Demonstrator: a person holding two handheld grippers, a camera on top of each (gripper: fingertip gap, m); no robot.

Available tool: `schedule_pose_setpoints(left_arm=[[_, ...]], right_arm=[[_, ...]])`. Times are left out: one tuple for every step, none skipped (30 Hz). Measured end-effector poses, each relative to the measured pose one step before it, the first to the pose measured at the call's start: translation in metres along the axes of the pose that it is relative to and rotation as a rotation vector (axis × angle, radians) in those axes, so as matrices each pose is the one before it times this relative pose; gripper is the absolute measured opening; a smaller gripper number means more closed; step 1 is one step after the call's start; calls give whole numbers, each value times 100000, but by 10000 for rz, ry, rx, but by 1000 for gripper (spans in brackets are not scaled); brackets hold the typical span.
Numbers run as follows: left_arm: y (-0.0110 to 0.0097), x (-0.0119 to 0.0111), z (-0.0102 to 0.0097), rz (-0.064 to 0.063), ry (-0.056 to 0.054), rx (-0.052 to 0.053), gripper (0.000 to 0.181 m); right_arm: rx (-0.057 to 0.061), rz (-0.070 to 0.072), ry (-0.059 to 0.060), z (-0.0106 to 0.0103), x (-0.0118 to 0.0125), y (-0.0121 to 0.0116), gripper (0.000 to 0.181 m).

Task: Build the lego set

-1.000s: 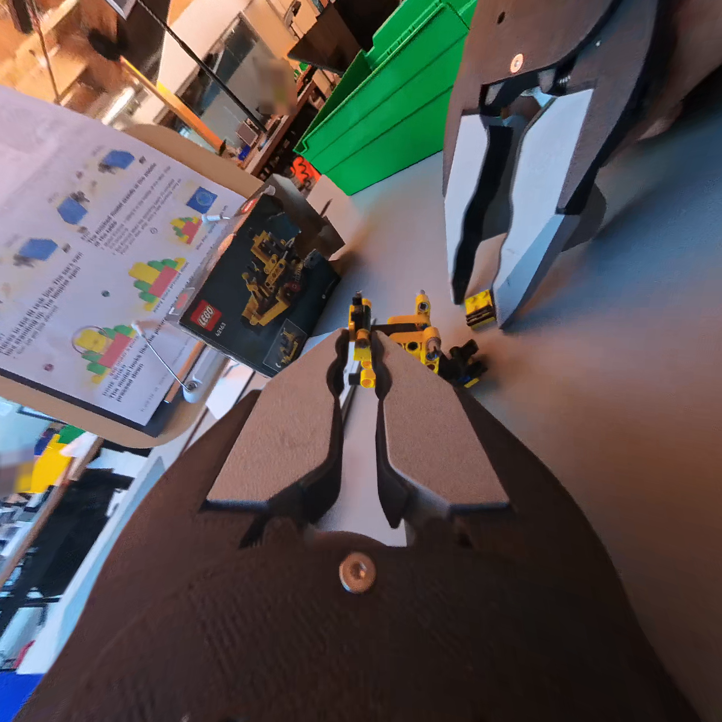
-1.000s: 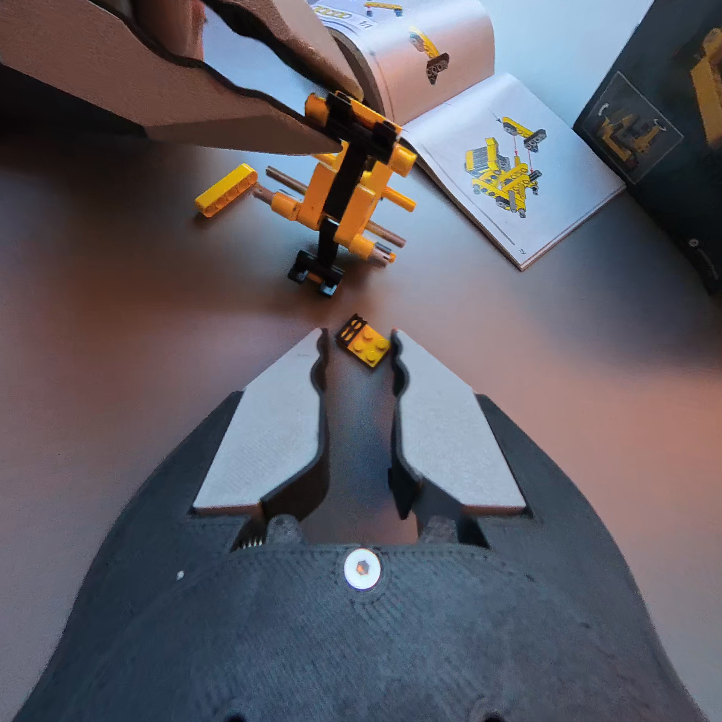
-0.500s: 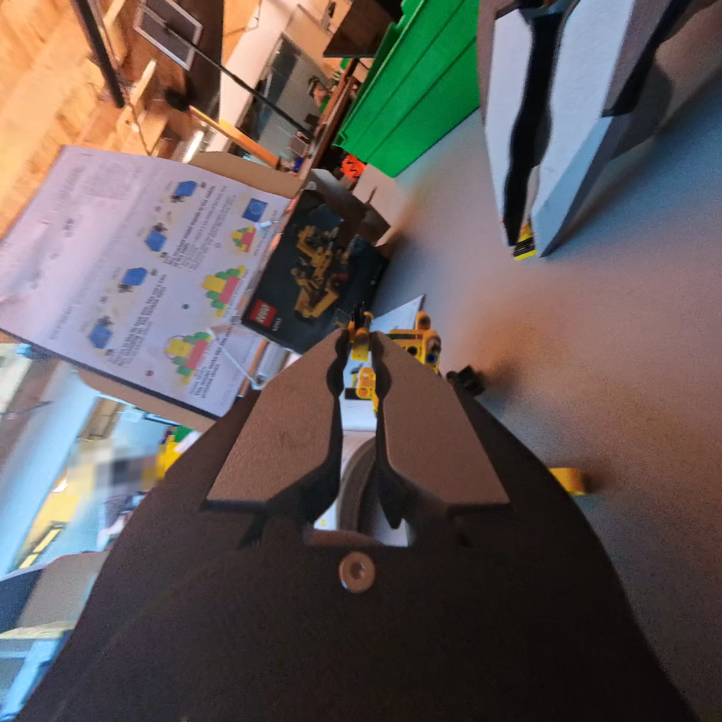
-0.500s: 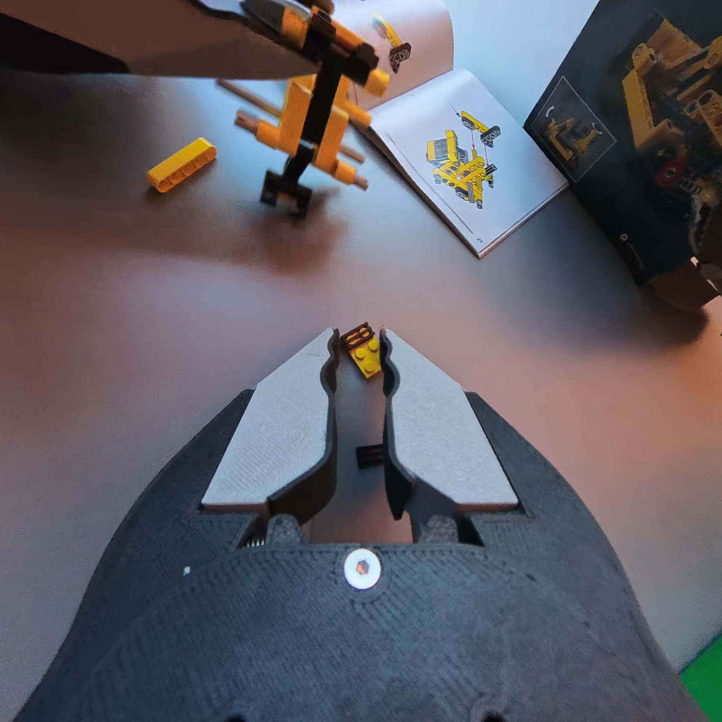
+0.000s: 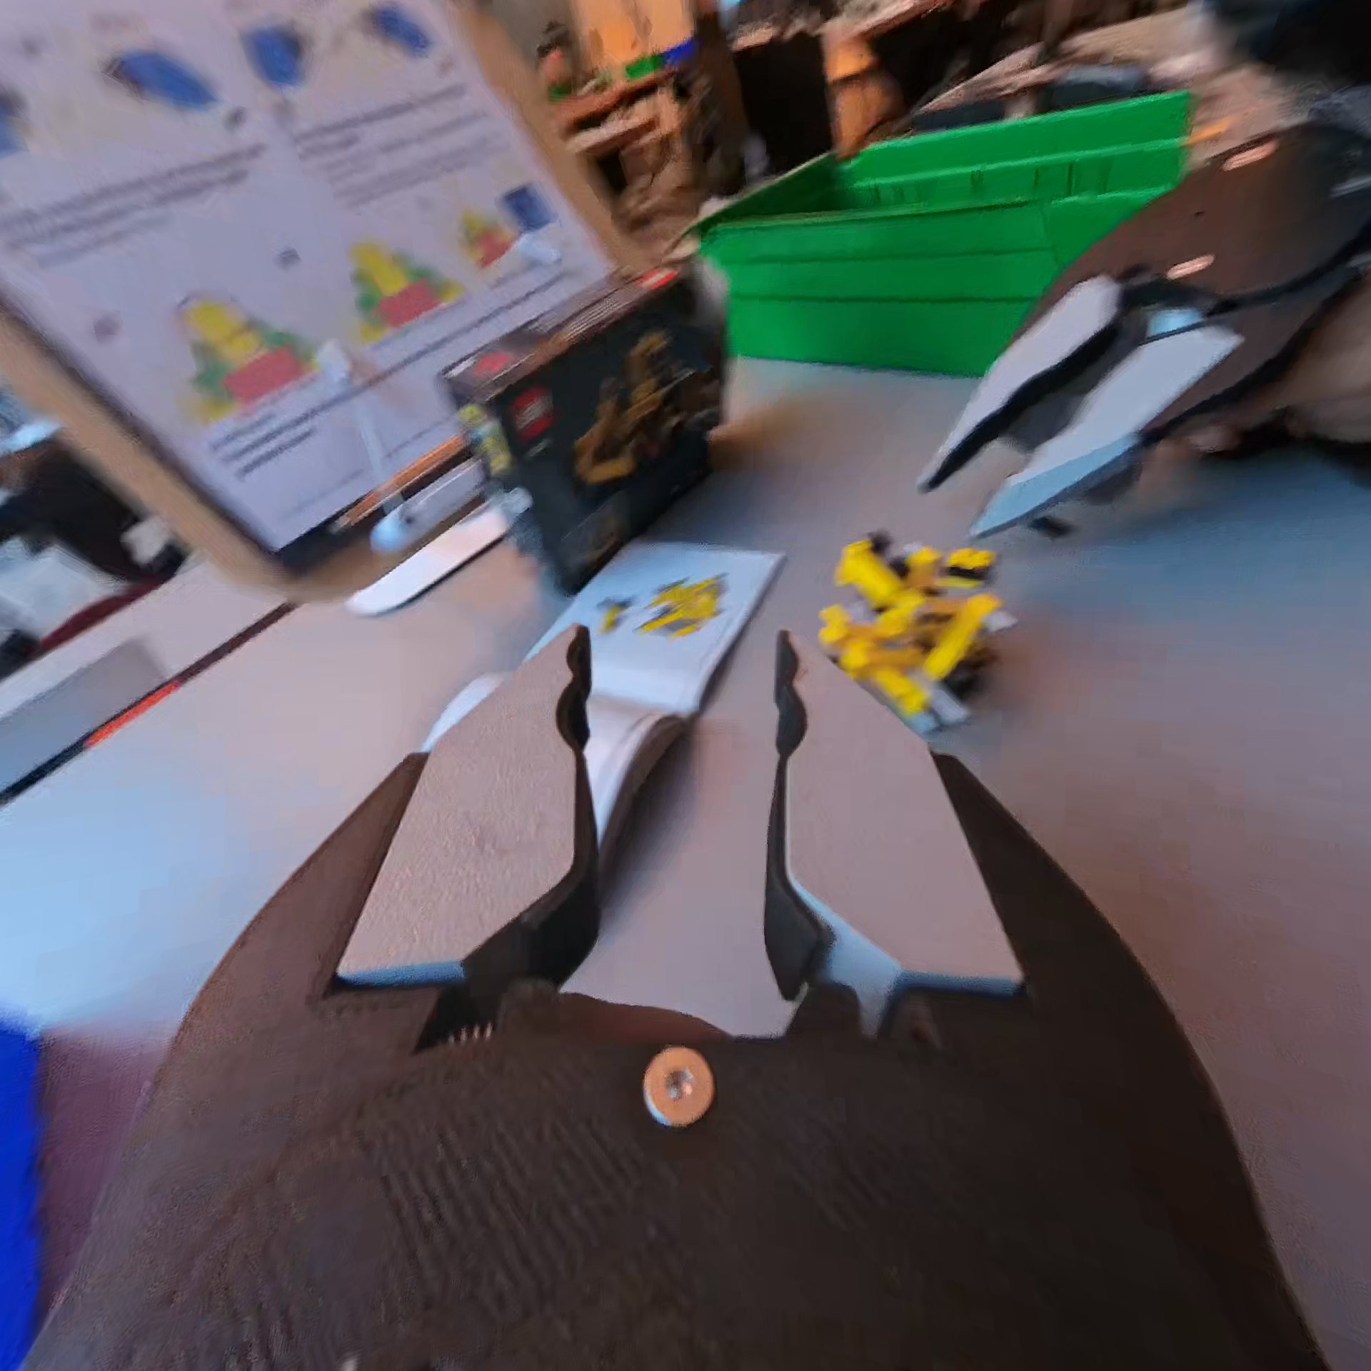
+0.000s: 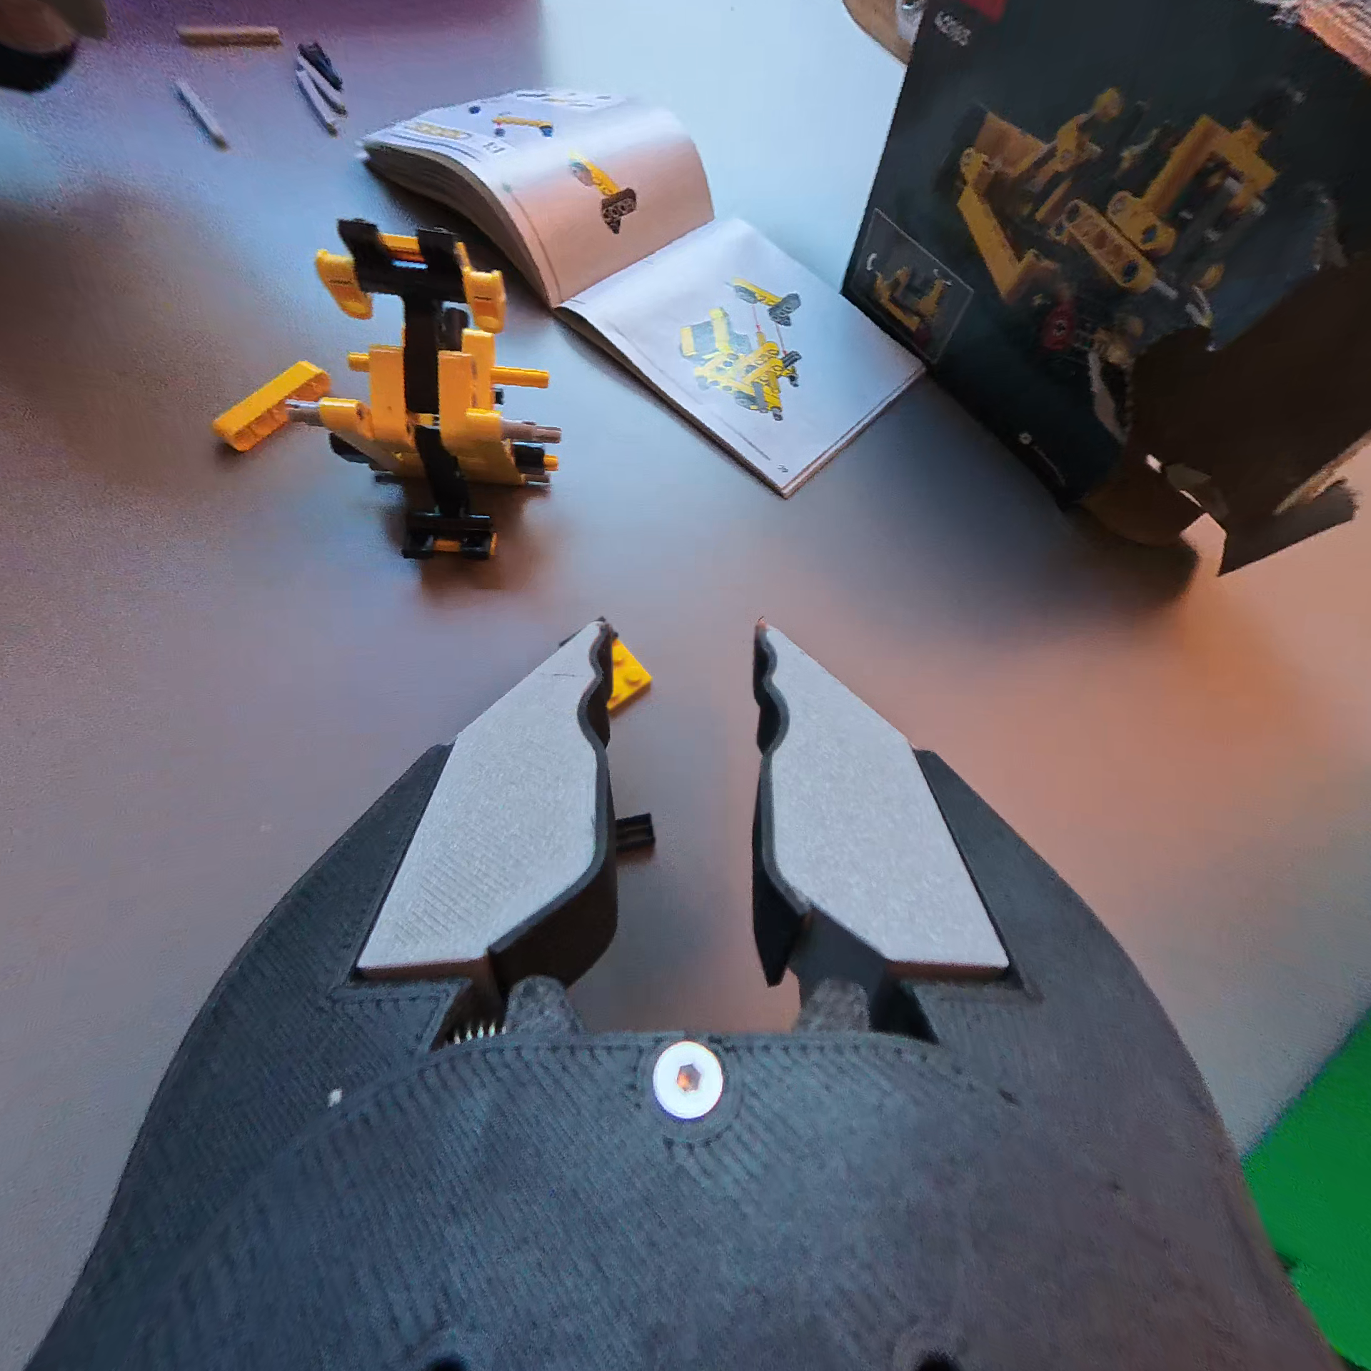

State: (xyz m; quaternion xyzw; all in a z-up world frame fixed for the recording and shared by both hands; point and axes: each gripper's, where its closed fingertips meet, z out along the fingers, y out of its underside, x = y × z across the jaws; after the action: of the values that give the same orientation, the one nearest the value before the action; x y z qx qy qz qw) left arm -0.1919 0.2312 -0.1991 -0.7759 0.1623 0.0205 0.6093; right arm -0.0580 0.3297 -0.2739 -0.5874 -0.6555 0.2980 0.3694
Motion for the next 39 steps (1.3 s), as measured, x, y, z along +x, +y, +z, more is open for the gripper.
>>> schedule_pose_setpoints(left_arm=[[1197,-2112,-261,-231,-585,-595,44],[1587,-1891,2,-264,-456,-897,45],[1704,-1688,199,-228,-390,-1025,46],[1396,-850,337,-91,-9,-847,54],[981,204,325,-3,467,-575,58],[623,711,273,92,612,-372,55],[364,613,284,216,401,-222,55],[228,72,329,307,-25,-155,55],[257,-397,367,346,-331,-192,55],[380,-347,420,360,-271,-281,51],[373,-13,404,290,-22,-255,40],[218,311,332,186,208,-131,30],[49,315,227,52,249,-14,16],[-30,89,105,-51,148,56,7],[-83,38,-19,-64,173,110,4],[-223,0,-140,-107,191,230,4],[-324,-121,-215,-201,166,307,3],[-388,-238,-260,-304,138,340,1],[-384,-239,-285,-316,145,327,1],[-462,-126,-310,-258,168,367,0],[-383,136,-310,-224,267,311,0],[-170,292,-242,-214,312,171,1],[61,267,-135,-201,279,58,3],[298,156,-56,-139,210,-68,4],[301,-126,-55,8,-24,-107,2],[104,-365,-55,115,-214,5,0],[-14,-373,-40,38,-207,43,0],[-131,-232,-21,-71,-103,67,0],[-346,-38,-41,-61,-8,181,0],[-376,126,-72,13,53,183,0],[-389,72,-78,142,-28,186,0],[-330,74,-82,247,-60,167,0],[-216,236,-46,240,47,91,0],[-79,230,-5,134,72,34,0],[-1,40,40,38,-18,-5,0],[66,69,47,20,8,-29,0],[71,28,34,-10,10,-22,0],[23,-147,-17,-27,-81,3,0],[30,-252,-78,7,-128,20,0]], right_arm=[[43,54,33,-67,260,-27,36],[22,36,13,-67,255,4,36],[-11,18,43,-42,334,70,37],[-31,18,43,-33,362,112,37],[-17,34,-22,-18,282,81,38],[37,45,-119,-21,133,-20,38],[109,72,-196,-11,-1,-137,38],[109,85,-251,17,-106,-179,38],[31,45,-233,75,-110,-117,38],[-44,-56,-159,151,-34,-78,39],[-76,-165,-127,183,-19,-113,40],[-71,-218,-172,209,-57,-197,40],[-56,-235,-226,253,-116,-292,40],[-45,-230,-306,298,-186,-344,41],[-38,-210,-354,338,-215,-391,41],[-20,-166,-294,381,-85,-410,41],[-5,-186,-196,383,125,-471,42],[8,-184,-69,392,339,-487,42],[51,-158,-21,370,430,-539,41],[104,-98,-109,372,279,-579,41],[150,2,-162,370,173,-551,40],[186,113,-154,308,120,-445,40],[189,212,-223,230,-102,-245,40],[147,213,-286,107,-307,41,40],[86,68,-87,-33,-101,250,39],[25,-80,196,-152,284,350,37],[-19,-132,260,-212,380,365,35],[-6,-88,178,-180,268,280,34],[53,10,94,-102,169,149,33],[117,73,23,-6,70,31,33],[124,60,-15,41,4,-6,33],[16,19,-26,74,-26,48,33],[-38,-36,58,48,56,43,34],[18,-95,112,26,54,-57,34],[20,-140,120,10,13,-38,34],[-37,-149,76,39,-66,43,34],[-78,-132,41,64,-92,93,34],[-39,-126,69,42,-49,39,34],[-19,-115,57,35,-49,12,33]])
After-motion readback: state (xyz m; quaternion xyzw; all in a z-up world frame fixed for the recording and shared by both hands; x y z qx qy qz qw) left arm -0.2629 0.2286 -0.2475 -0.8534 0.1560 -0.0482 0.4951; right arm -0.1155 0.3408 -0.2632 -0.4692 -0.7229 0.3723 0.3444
